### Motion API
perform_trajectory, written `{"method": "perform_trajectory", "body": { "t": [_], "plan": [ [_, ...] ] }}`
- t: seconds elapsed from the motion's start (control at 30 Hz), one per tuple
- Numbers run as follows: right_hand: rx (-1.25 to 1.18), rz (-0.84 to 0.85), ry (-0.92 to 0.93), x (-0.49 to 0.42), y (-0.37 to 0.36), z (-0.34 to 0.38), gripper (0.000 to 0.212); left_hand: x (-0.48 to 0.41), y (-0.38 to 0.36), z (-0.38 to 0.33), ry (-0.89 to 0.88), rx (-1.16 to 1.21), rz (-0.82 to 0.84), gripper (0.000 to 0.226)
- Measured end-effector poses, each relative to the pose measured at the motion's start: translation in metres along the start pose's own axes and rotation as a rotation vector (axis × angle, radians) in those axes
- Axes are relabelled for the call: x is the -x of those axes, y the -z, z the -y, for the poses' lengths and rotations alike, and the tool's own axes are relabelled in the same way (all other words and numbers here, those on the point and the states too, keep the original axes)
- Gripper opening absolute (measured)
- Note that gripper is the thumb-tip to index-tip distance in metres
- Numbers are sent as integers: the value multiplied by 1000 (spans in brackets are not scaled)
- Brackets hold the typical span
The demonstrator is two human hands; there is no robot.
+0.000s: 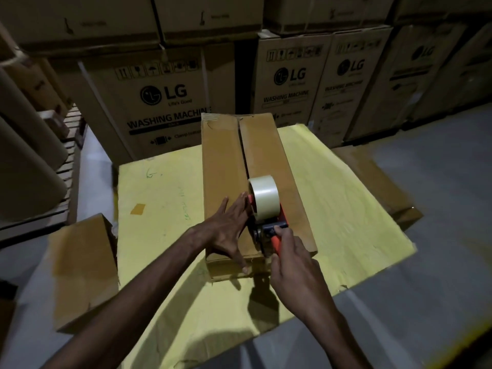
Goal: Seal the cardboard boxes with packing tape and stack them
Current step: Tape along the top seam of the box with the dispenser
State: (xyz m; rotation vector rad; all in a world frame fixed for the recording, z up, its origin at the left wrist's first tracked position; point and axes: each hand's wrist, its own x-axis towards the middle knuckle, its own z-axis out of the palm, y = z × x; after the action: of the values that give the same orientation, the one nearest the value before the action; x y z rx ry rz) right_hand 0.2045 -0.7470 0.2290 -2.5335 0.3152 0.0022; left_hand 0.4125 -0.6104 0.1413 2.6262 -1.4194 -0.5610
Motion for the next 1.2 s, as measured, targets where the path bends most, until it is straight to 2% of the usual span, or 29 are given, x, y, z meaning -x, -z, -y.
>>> {"method": "perform_trajectory", "body": {
  "t": [0.3,0.43,0.57,0.77,0.97,1.1,1.2],
  "plan": [
    [1,34,-68,-5,-2,11,41,-10,1,3,-98,-87,-97,151],
    [-5,65,-79,-4,0,18,43,-13,-1,5,-78,-66,-163,145],
    [23,82,-82,8,6,22,43,-13,3,5,-58,6,-247,147],
    [-15,105,-130,42,12,13,55,-20,-1,12,-86,-71,-148,146],
    [-22,71,-158,69,2,12,55,-20,-1,16,-78,-111,-116,148],
    [-93,53,-148,65,7,12,49,-16,-5,13,-139,-68,-143,139],
    [-108,60,-125,62,16,13,43,-9,-3,1,-169,-40,-184,123]
  ]
}}
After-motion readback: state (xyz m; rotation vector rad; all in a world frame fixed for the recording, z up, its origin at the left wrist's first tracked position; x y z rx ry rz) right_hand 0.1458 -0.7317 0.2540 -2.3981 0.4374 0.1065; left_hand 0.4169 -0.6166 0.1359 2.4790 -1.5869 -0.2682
